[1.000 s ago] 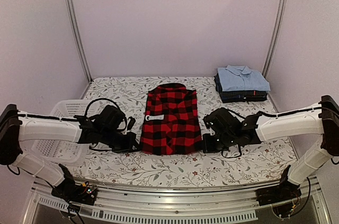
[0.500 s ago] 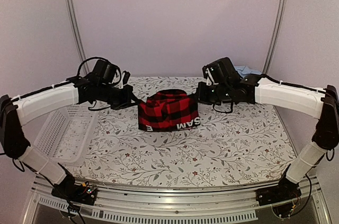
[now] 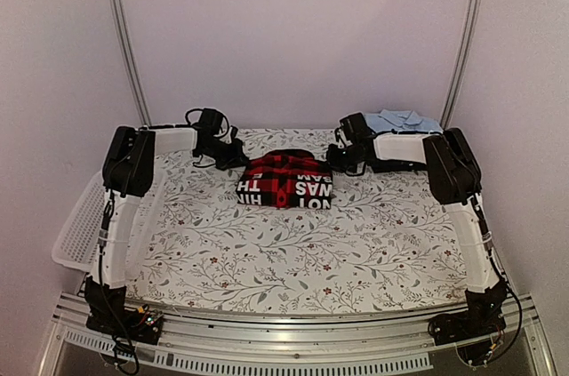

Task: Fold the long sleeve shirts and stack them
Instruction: Fold the 2/3-rectangle-folded shirt at the center of the board.

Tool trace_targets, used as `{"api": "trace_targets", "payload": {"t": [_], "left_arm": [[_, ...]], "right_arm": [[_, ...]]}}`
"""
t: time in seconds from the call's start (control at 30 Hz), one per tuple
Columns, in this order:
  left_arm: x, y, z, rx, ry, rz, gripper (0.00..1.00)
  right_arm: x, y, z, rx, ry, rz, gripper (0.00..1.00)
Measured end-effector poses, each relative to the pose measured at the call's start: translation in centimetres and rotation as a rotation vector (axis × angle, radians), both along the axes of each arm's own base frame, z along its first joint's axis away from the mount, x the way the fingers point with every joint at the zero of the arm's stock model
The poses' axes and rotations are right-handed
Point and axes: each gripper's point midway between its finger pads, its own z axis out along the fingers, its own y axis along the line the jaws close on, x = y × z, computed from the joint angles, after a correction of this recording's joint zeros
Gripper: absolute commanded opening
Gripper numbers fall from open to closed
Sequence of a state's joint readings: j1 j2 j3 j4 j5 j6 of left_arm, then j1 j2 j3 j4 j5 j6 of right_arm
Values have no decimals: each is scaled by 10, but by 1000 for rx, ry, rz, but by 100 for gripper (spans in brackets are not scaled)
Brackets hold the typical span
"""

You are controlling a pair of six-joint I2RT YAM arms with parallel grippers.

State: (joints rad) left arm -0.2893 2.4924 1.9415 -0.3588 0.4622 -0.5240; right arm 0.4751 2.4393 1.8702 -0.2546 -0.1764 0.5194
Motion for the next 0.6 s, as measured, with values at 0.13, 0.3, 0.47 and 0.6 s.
{"api": "trace_targets", "payload": {"t": [0.13, 0.3, 0.47, 0.6], "left_arm": [[-23, 1, 5, -11, 9, 4, 0], [-116, 8, 10, -25, 97, 19, 0], [-206, 2, 39, -24, 84, -8, 0], [-234, -1, 51, -36, 50, -21, 0]], "right_arm": [[-11, 4, -5, 10, 2, 24, 0], [-66, 10, -4, 14, 8, 80, 0], [-159, 3, -3, -23, 73, 138, 0], [-198, -7, 3, -32, 100, 147, 0]]}}
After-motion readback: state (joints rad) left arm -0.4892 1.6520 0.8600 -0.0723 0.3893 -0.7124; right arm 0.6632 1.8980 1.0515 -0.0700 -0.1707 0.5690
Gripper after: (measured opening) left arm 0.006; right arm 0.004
